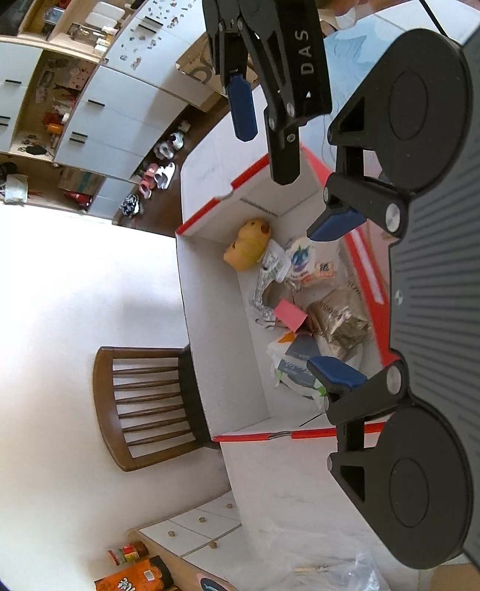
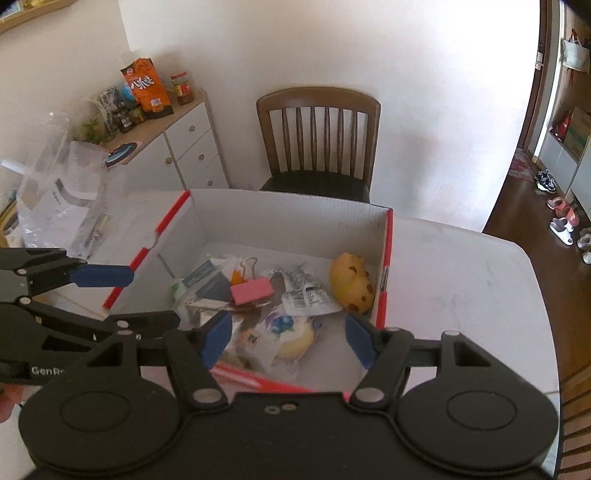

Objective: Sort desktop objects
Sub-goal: 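Withdraw both grippers from the box toward the remaining table items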

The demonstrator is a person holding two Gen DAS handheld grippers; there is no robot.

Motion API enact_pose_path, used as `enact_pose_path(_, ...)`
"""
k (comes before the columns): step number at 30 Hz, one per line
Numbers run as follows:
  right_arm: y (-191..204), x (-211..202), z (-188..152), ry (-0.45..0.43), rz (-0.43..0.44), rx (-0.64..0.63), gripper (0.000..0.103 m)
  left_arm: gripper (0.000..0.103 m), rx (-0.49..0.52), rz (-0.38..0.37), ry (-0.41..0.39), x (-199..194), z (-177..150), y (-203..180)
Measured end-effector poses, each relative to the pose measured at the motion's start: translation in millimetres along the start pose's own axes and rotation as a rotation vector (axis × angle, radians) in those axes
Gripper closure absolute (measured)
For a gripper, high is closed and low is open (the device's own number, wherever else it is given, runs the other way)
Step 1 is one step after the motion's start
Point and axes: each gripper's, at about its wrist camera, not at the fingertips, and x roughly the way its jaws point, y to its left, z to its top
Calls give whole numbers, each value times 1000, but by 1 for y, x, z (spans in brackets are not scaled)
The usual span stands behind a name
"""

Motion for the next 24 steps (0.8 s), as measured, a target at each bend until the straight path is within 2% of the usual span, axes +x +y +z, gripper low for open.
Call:
enact_pose_path(9,6,-41,-30,-22,36,20,31,35,-10,-27,-25,-34,-23,-5)
enact_pose_path(13,5,-54,-44,-32,36,38,28,25,-9,-38,-37,-45,-37,-9)
enact_pose_path(24,-1,-73,-106,-33,7,85,20,21,15,-85,-39,-66,-80,-24)
